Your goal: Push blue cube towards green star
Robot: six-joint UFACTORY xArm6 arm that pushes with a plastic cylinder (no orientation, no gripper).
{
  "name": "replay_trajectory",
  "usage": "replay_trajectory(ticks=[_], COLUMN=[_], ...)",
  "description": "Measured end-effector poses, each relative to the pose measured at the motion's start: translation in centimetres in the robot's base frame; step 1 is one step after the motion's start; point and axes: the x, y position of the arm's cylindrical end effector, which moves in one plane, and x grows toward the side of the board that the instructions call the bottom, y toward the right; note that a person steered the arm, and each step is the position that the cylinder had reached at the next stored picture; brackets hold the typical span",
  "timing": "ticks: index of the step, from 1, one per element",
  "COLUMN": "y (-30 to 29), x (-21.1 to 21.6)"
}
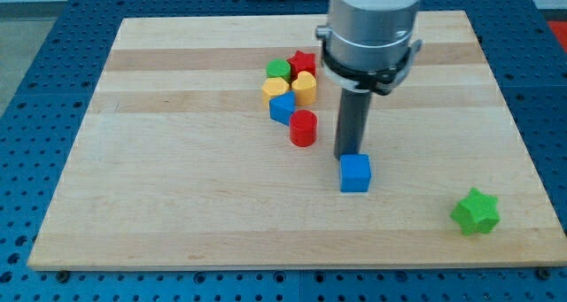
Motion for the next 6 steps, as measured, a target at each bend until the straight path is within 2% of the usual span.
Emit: replay_trajectory(ticks=[1,2,4,6], y=[-3.3,-3.6,0.5,7.2], x=[0.0,0.6,2.0,3.2])
